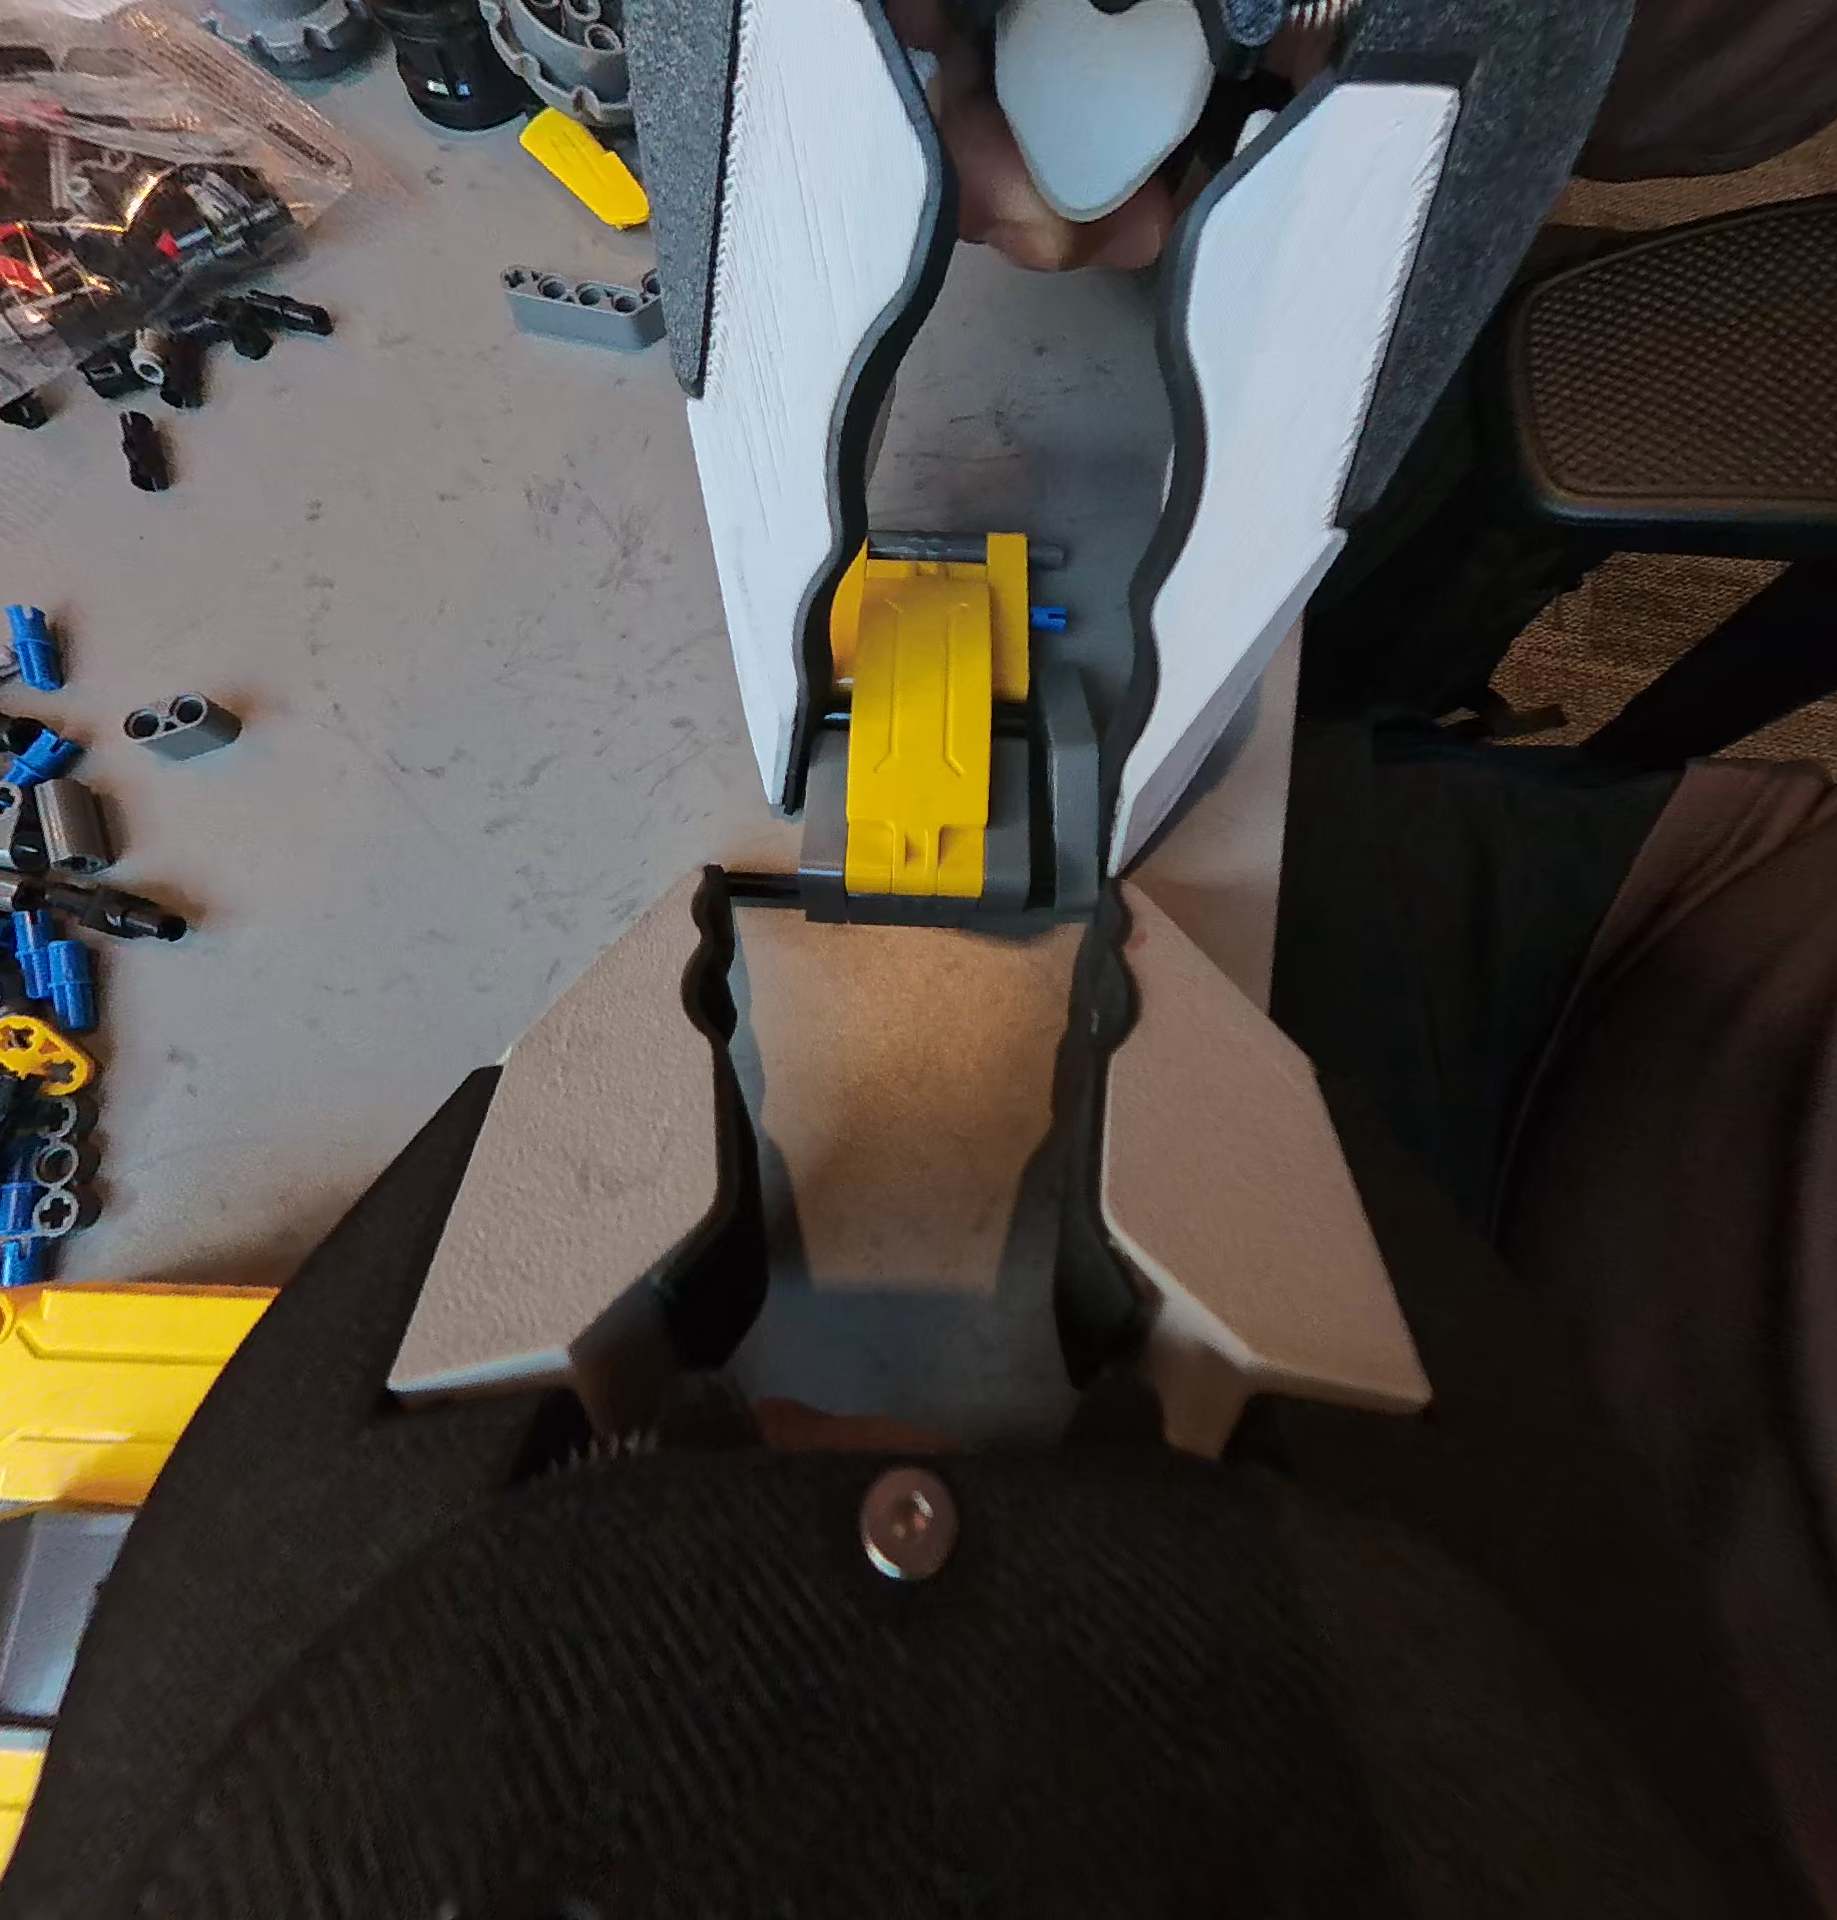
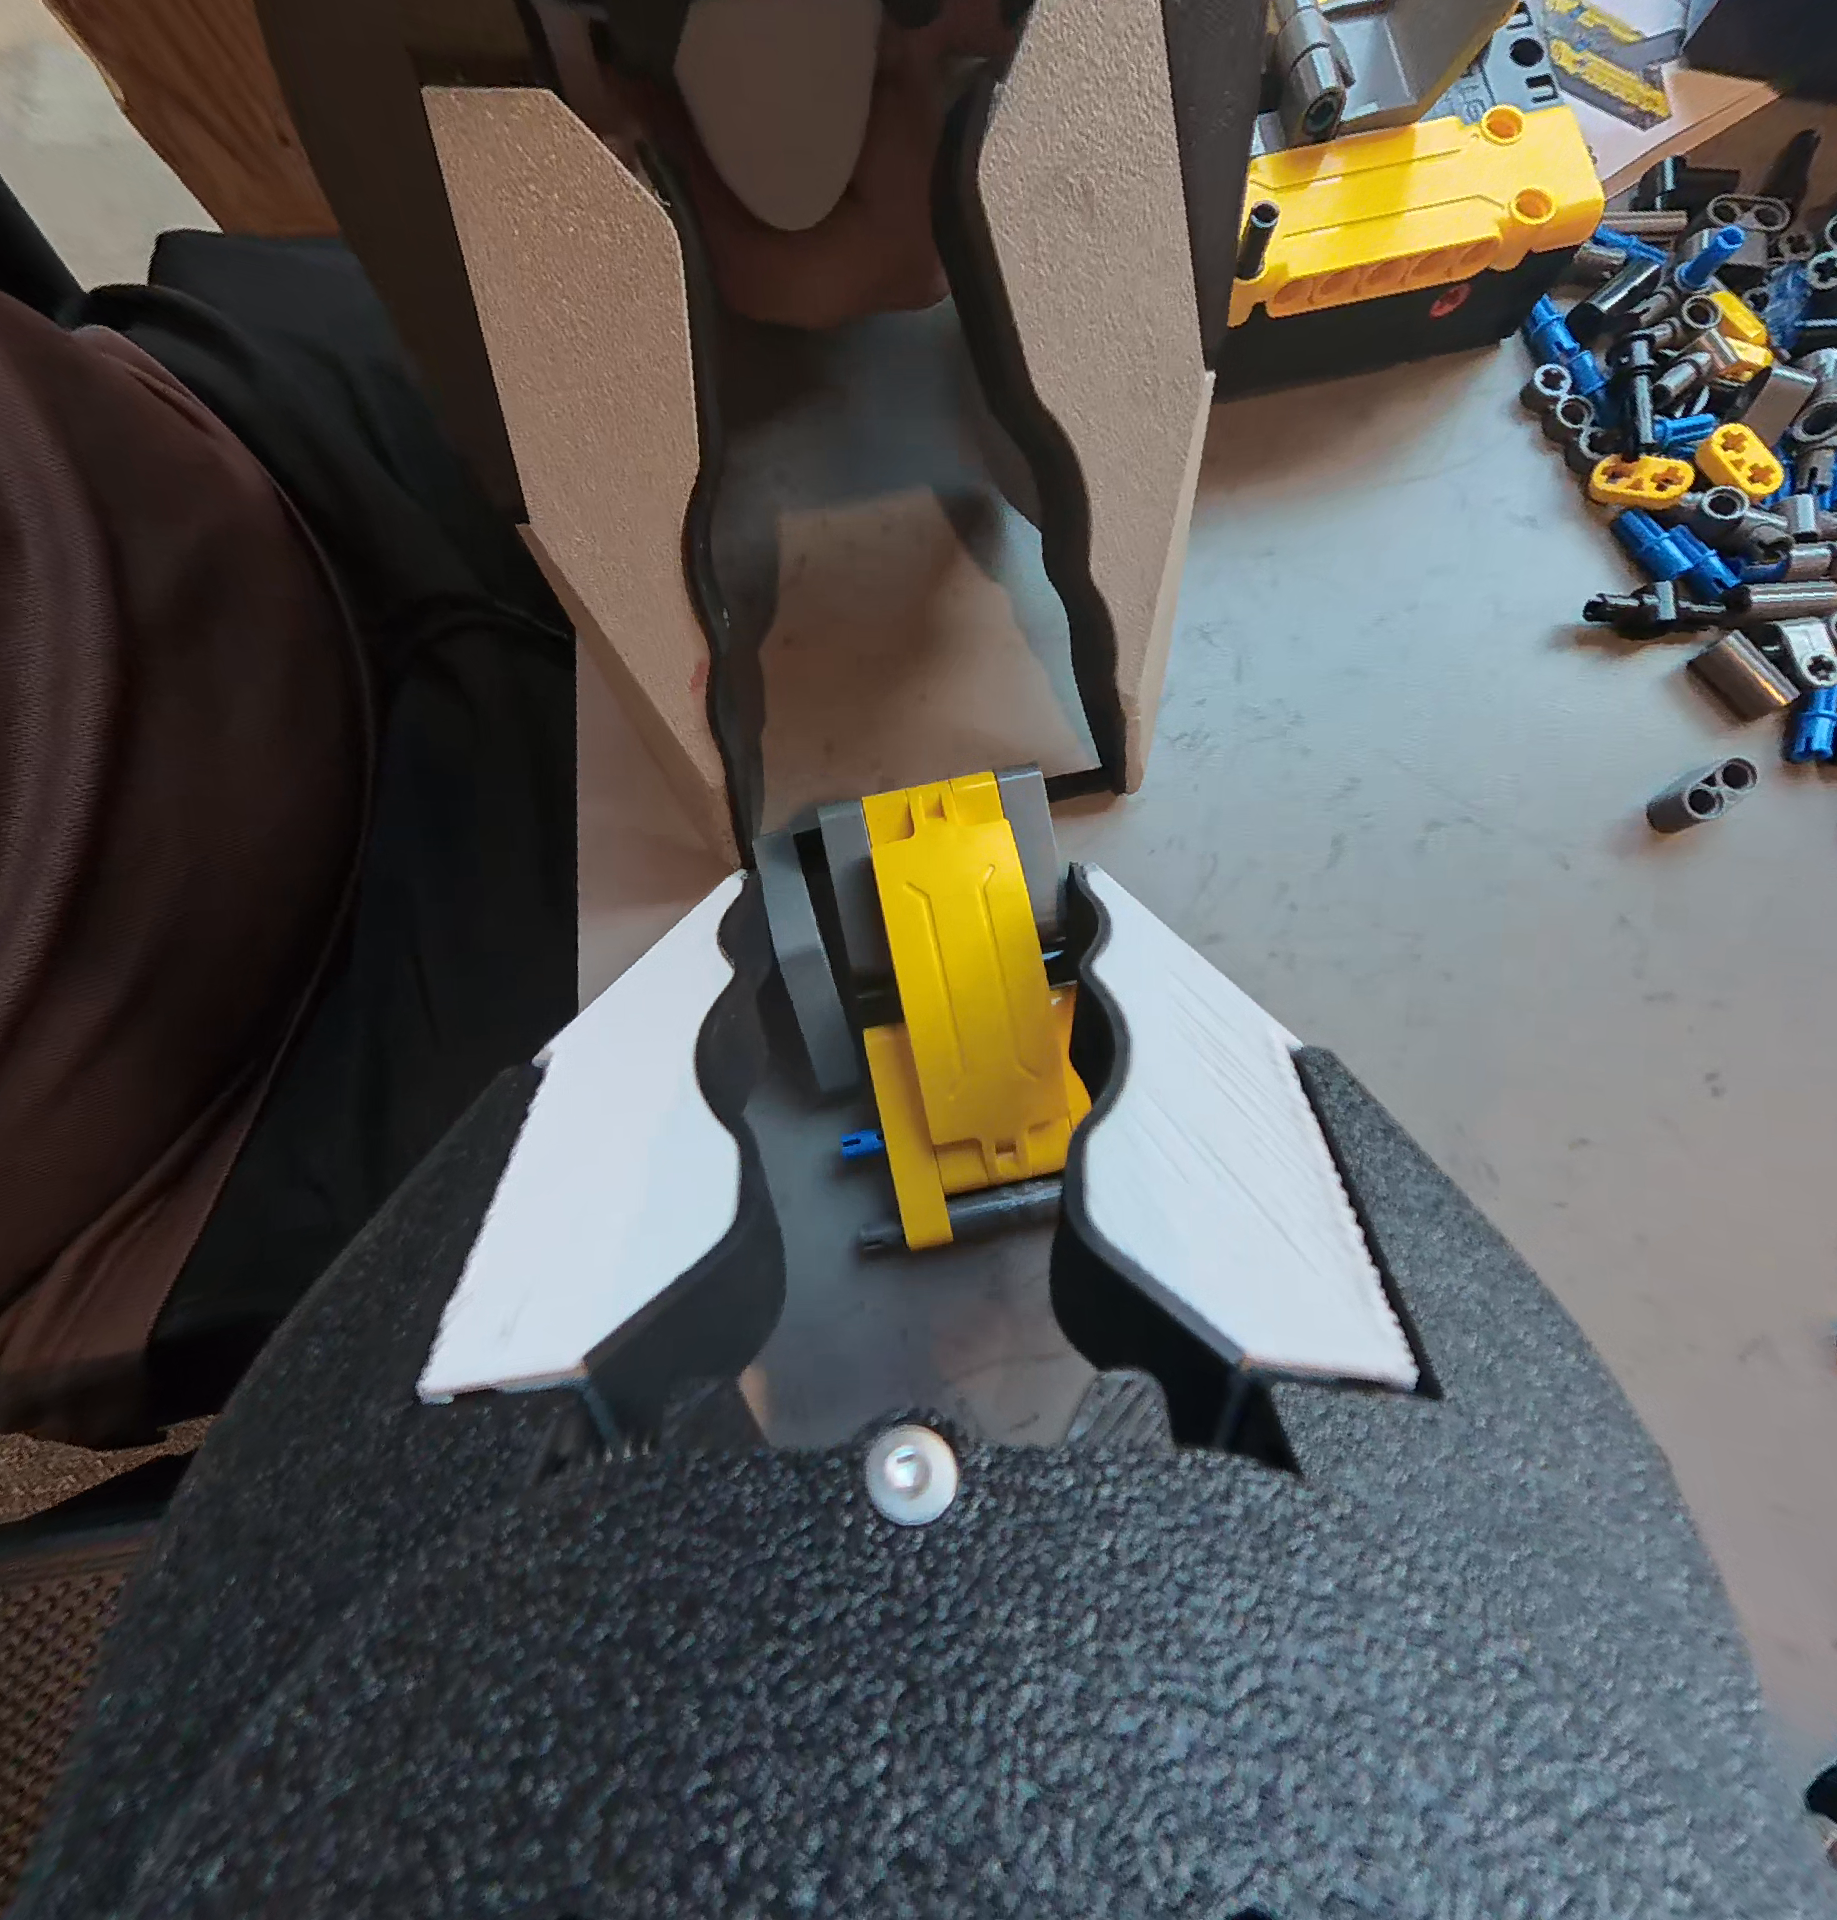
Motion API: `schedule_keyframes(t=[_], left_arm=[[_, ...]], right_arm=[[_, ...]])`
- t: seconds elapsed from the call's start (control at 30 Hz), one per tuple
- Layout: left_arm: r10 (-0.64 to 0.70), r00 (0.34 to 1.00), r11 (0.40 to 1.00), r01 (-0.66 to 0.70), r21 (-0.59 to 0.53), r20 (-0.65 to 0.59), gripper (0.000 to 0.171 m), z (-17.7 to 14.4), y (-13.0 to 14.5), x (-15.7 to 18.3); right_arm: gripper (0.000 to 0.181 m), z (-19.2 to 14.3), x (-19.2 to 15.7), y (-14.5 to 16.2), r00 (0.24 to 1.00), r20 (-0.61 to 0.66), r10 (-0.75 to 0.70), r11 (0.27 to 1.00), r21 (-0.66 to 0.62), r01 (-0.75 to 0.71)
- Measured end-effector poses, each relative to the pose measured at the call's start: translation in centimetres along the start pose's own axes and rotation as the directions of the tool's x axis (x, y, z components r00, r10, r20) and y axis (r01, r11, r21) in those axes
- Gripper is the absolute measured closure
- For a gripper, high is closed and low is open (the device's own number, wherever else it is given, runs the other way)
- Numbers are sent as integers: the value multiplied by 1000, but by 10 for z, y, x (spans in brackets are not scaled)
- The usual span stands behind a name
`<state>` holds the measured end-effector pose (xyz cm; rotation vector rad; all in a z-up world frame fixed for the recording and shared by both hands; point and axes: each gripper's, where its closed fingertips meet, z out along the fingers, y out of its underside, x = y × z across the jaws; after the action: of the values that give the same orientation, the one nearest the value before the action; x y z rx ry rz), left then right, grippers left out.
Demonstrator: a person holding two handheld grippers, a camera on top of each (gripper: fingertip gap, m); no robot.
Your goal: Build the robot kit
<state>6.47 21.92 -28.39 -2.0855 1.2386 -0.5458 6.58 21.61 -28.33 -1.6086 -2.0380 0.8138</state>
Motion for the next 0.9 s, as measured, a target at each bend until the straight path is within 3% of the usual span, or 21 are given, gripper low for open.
schedule_keyframes(t=[0.27,0.67,0.9], left_arm=[[-22,1000,1000,22,4,-5,105,0,0,-1],[-36,999,999,36,-4,-8,106,0,0,0],[-26,1000,1000,26,11,-1,104,0,-2,0]], right_arm=[[122,0,2,0,998,-22,66,997,33,-65],[125,-1,1,2,997,-59,52,998,29,-51],[123,-2,2,1,995,0,103,993,63,-103]])
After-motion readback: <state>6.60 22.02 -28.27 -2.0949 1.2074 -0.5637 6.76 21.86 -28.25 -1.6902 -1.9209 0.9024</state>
